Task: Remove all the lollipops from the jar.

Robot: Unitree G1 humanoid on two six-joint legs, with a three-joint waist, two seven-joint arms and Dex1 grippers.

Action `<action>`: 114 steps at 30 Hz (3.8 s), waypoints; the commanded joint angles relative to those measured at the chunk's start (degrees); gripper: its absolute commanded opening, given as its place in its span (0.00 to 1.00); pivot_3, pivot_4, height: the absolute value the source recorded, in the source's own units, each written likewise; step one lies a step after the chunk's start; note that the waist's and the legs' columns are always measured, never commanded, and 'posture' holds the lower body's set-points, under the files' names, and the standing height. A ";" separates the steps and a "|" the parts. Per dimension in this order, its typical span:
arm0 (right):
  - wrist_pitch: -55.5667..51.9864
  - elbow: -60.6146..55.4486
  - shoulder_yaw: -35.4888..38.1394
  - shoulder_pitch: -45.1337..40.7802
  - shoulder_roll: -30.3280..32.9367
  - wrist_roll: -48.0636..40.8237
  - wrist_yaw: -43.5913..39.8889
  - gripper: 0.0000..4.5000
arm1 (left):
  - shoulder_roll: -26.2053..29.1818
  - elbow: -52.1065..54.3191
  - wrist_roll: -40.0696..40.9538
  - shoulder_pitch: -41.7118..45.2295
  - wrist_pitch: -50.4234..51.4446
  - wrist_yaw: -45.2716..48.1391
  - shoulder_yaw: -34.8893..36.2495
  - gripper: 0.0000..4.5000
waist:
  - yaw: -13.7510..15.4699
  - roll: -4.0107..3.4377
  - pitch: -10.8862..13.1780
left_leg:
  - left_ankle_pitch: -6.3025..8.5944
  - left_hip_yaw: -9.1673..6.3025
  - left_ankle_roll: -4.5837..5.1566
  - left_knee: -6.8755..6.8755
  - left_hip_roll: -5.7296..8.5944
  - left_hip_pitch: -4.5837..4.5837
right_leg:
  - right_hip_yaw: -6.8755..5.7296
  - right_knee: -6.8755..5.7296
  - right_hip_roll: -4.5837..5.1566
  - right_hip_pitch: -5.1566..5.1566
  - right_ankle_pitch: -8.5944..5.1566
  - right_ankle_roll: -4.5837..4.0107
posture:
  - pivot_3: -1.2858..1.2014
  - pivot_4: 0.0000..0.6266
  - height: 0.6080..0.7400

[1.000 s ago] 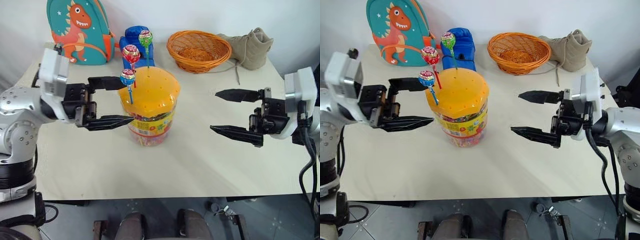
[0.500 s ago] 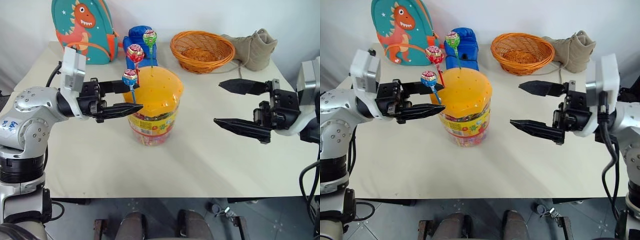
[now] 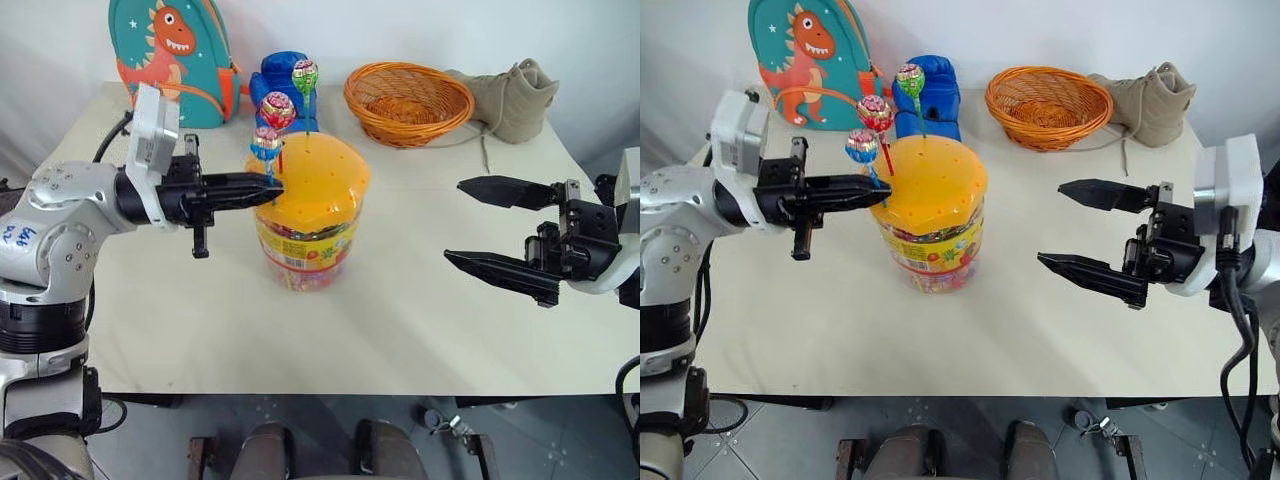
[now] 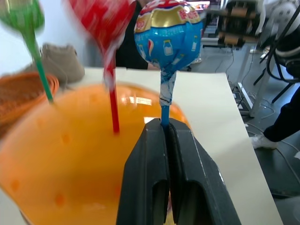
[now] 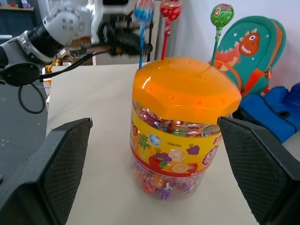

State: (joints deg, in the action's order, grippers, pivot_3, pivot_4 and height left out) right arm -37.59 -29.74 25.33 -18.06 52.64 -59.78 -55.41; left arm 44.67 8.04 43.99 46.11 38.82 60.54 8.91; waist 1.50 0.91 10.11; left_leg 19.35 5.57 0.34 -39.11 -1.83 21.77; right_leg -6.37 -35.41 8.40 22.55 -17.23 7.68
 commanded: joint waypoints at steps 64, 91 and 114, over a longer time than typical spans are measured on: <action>2.82 -0.15 3.92 1.35 4.06 0.86 -3.76 1.00 | 7.93 -17.82 -5.77 1.14 -6.81 17.09 5.50 0.99 | -0.23 0.05 0.10 | 0.01 -0.03 0.00 -0.10 0.02 0.31 | -0.15 -0.07 -0.01 0.25 0.01 0.01 | 0.52 0.24 1.00; 2.82 -7.97 14.05 9.80 3.00 -5.81 6.21 1.00 | -12.28 -45.76 -15.97 24.43 -21.36 28.83 -6.17 0.60 | 0.03 0.14 0.15 | 0.07 -0.17 0.16 -0.56 0.01 0.56 | -0.25 -0.08 -0.02 0.19 0.06 0.11 | 0.52 0.24 1.00; 5.20 -6.51 7.74 6.73 1.99 -5.78 7.79 1.00 | -7.18 -35.09 -12.24 26.45 -11.03 16.40 2.14 0.01 | -0.14 0.15 0.15 | 0.10 -0.25 0.19 -0.72 0.00 0.61 | -0.28 -0.12 -0.02 0.17 0.07 0.13 | 0.52 0.24 1.00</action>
State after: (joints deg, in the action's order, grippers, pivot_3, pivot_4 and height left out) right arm -33.74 -36.07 32.12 -10.81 54.90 -65.63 -47.24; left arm 35.63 -28.99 31.73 71.94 27.79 79.24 8.86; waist 1.36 1.06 10.26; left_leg 19.44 5.32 0.53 -39.82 -1.84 22.38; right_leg -6.65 -35.53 8.39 22.72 -17.16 7.81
